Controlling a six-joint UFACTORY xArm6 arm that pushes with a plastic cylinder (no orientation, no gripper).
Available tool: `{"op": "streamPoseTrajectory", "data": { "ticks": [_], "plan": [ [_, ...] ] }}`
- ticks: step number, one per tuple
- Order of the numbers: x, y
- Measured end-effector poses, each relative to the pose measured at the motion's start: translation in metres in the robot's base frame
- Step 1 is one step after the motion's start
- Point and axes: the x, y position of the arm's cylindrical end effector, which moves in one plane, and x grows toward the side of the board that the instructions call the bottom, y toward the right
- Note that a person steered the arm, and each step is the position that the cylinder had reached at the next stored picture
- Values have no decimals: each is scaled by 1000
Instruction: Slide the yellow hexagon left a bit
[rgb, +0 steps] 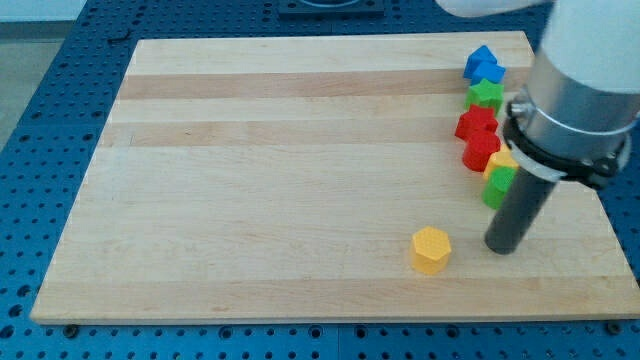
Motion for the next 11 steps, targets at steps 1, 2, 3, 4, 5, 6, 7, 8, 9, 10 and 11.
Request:
{"op": "streamPoseTrajectory", "data": {
  "ticks": [1,2,3,4,5,6,7,8,9,10,11],
  "plan": [
    [10,-30],
    [-15,-101],
    [-60,-158],
    [-59,-156],
    [-50,-117],
    [-26,-78],
    [5,-70],
    [11,-122],
    [-26,-196],
    [-71,-268],
    [-59,-272]
  ]
}}
